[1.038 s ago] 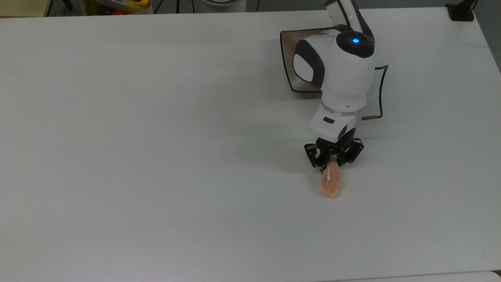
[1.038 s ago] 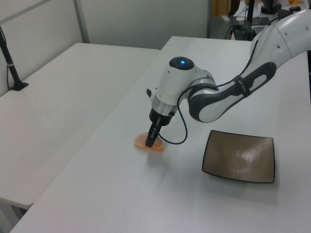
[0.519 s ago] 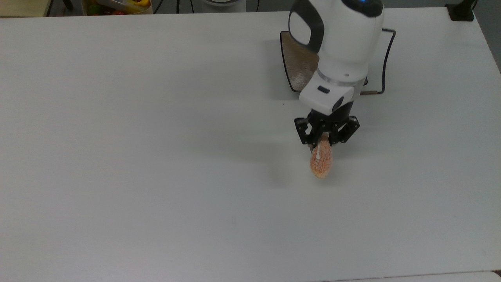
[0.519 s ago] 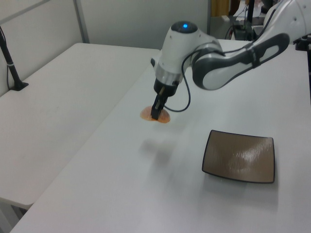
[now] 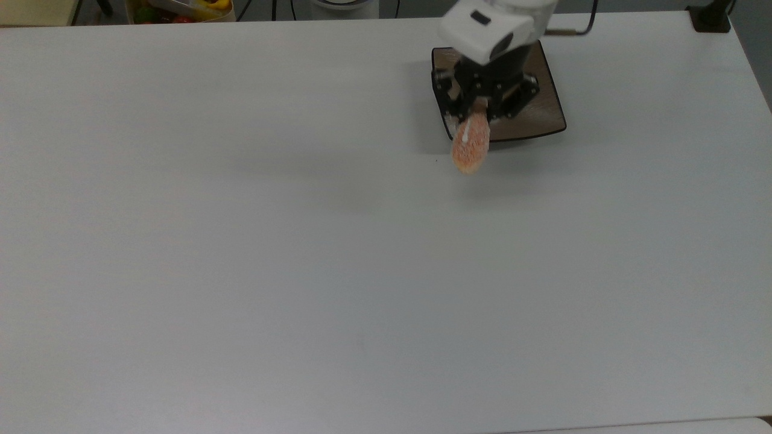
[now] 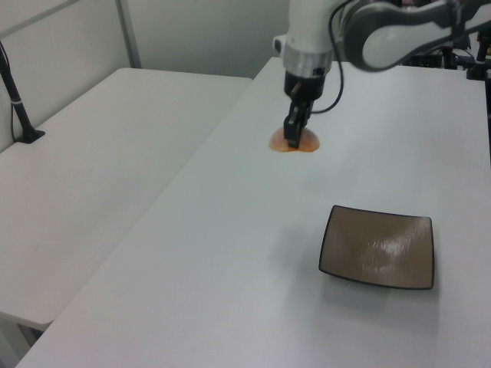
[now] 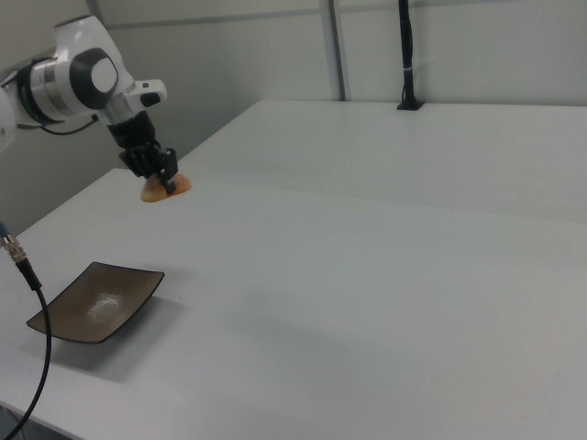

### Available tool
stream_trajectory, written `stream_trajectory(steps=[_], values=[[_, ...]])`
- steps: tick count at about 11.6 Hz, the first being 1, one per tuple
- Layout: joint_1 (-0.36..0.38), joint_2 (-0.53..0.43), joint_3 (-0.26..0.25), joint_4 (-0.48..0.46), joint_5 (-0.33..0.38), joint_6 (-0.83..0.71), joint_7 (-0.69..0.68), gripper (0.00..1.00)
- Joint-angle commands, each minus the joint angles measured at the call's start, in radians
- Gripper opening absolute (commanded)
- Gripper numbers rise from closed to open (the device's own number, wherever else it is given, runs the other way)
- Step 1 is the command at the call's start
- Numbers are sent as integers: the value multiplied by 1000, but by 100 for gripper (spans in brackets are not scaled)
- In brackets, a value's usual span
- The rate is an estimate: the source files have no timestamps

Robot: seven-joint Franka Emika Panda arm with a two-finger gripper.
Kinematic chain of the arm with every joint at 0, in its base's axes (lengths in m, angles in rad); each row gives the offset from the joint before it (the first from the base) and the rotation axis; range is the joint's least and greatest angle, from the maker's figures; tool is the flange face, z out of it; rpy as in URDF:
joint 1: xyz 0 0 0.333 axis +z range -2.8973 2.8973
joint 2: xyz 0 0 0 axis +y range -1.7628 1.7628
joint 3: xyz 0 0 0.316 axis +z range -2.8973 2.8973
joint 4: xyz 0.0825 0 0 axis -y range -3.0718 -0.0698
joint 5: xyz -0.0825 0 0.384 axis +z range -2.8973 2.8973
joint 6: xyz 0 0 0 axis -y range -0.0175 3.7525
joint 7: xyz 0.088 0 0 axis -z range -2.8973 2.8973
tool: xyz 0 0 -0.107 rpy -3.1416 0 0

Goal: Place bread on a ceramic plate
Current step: 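Lift the bread roll and carry it toward the brown square plate, then lower the bread roll onto the plate and open the gripper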

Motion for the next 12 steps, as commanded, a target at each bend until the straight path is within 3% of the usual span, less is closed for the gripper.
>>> stream_trajectory(steps=[1,3,7,9,12], values=[[-10,-152,-1,-117,100,-141,-124,27],[-8,-210,-1,-169,124,-236,-197,27],[29,-290,8,-338,150,-255,-234,26],[76,-289,8,-397,150,-235,-231,26],[153,-286,8,-502,151,-81,-174,26]])
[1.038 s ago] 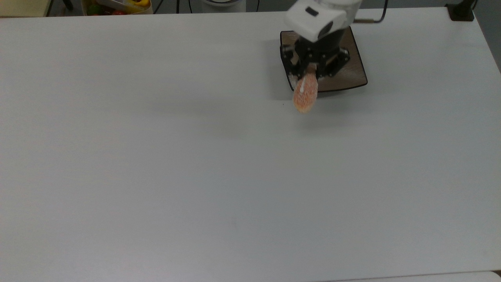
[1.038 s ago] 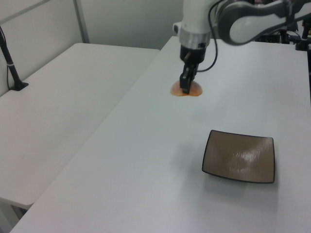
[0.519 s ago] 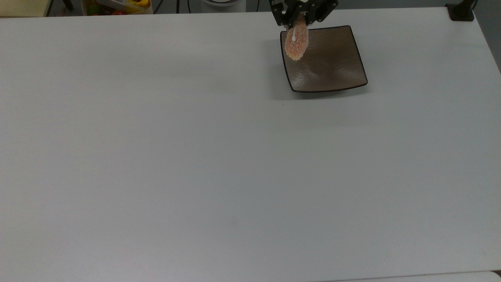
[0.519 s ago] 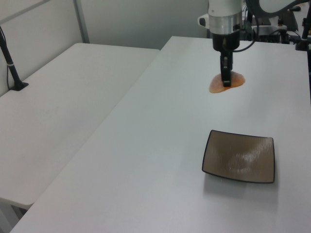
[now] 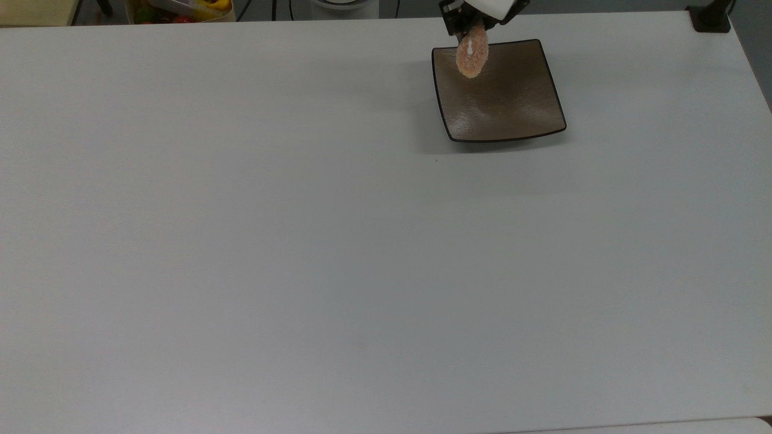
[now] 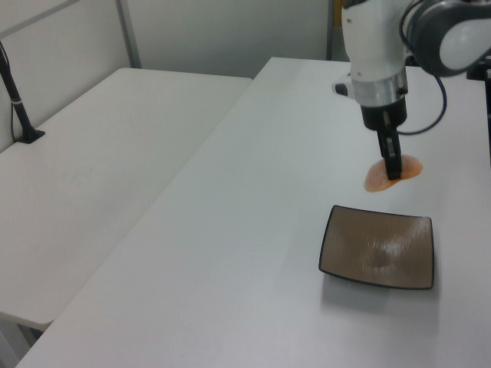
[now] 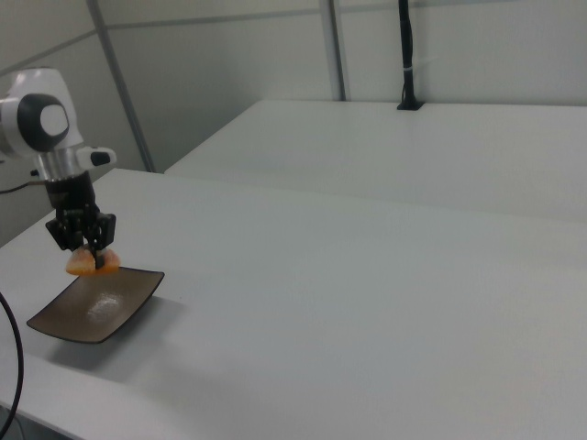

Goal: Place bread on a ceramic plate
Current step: 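Lower the bread roll onto the plate and open the gripper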

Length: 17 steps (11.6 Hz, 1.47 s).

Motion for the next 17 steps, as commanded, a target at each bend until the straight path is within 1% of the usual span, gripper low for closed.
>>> stream_trajectory(steps=[1,2,4,6,7,8,10,11,12,13,14,15,16,17], values=[[87,-30,-9,-151,13,201,80,26],[99,-23,-9,-179,12,252,102,26],[127,3,-9,-205,9,318,116,26],[133,31,-9,-228,-11,408,169,26],[133,39,-9,-242,-28,444,170,26],[135,61,-9,-245,-45,476,174,26],[136,71,-11,-245,-56,514,176,27],[136,74,-11,-245,-59,524,176,30],[138,82,-9,-245,-59,524,176,39],[138,88,-11,-243,-60,524,176,53],[138,91,-11,-242,-62,522,176,74],[138,92,-11,-242,-62,521,176,85],[138,92,-11,-239,-62,516,176,91],[138,91,-11,-237,-62,513,176,100]])
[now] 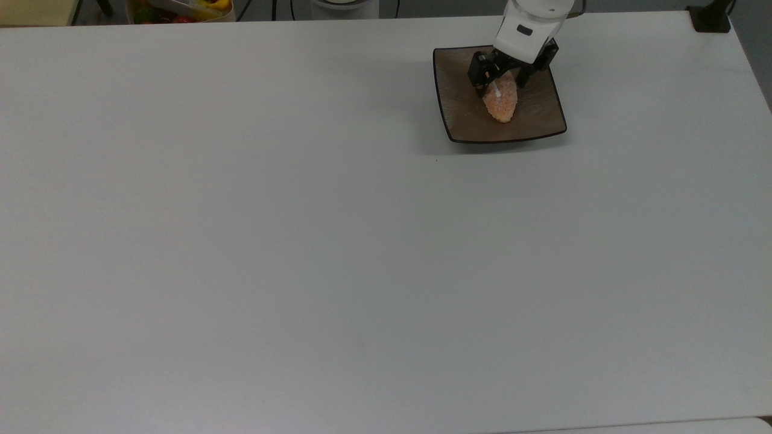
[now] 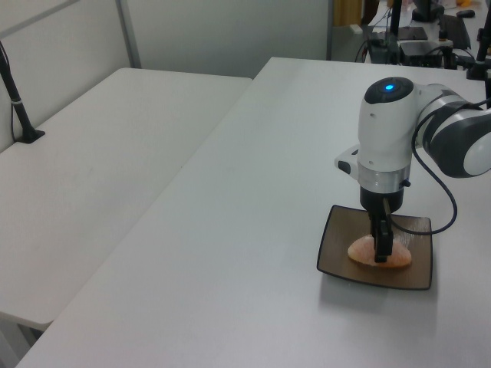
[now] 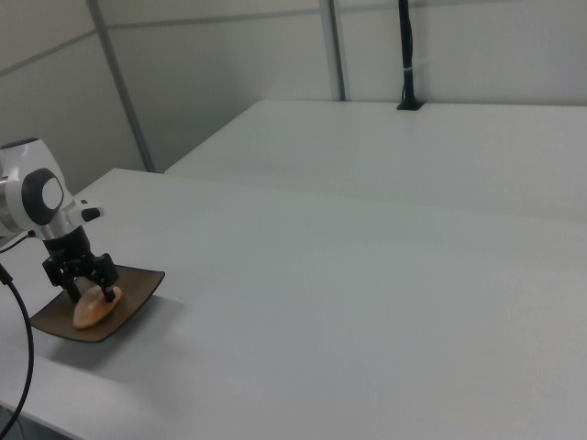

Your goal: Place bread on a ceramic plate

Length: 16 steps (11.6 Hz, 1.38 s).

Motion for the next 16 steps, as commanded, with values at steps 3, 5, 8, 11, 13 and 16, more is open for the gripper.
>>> stream_trajectory(steps=[3,5,8,11,13,16], values=[[7,-17,-11,24,-20,-24,25,100],[-3,-24,-19,118,-20,-142,25,100],[-85,-75,-19,213,-18,-246,17,100],[-183,-121,-19,309,-3,-337,14,100],[-248,-132,-22,363,2,-378,1,100],[-334,-152,-24,391,25,-385,-44,100]])
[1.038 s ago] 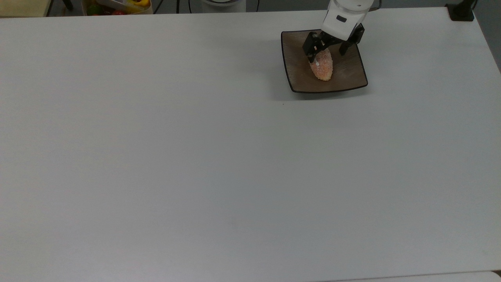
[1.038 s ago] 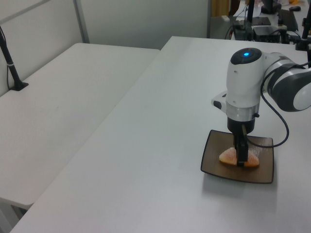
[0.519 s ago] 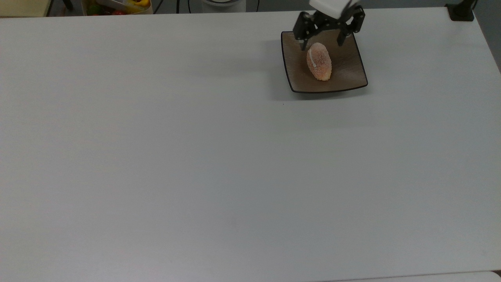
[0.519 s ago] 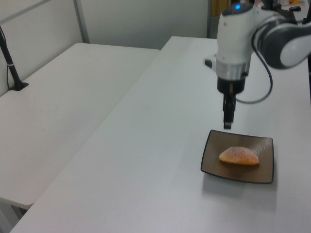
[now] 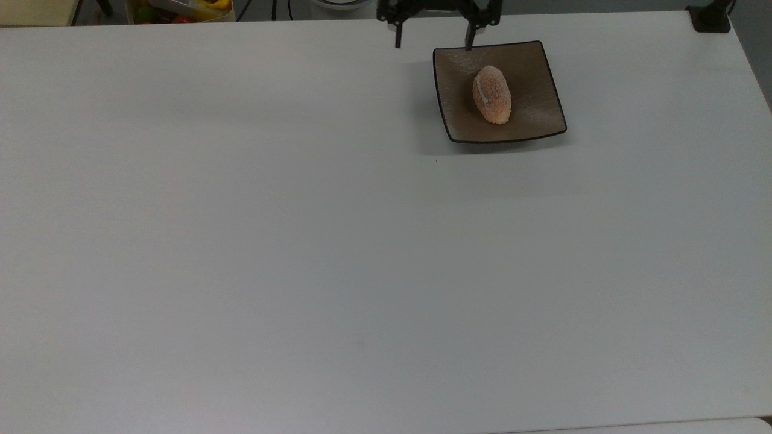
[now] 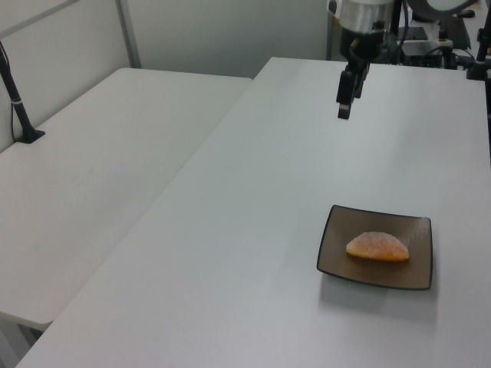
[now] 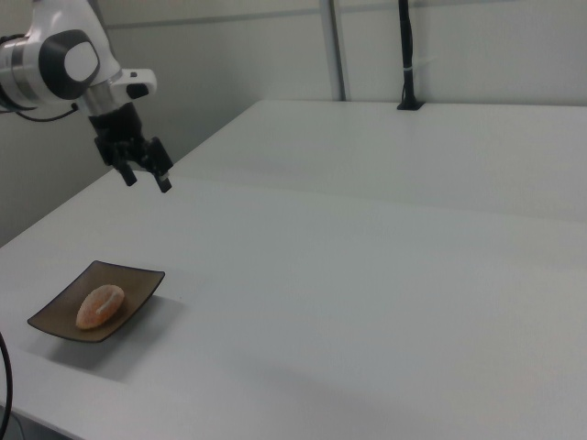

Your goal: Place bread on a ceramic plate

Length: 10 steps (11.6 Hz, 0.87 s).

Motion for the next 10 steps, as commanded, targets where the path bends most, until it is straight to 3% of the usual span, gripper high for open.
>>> stream_trajectory(steps=[1,5,10], values=[[-87,-20,1,23,51,-37,-84,100],[-202,-20,1,51,91,-35,-181,100],[-213,-43,-14,52,91,-89,-244,100]])
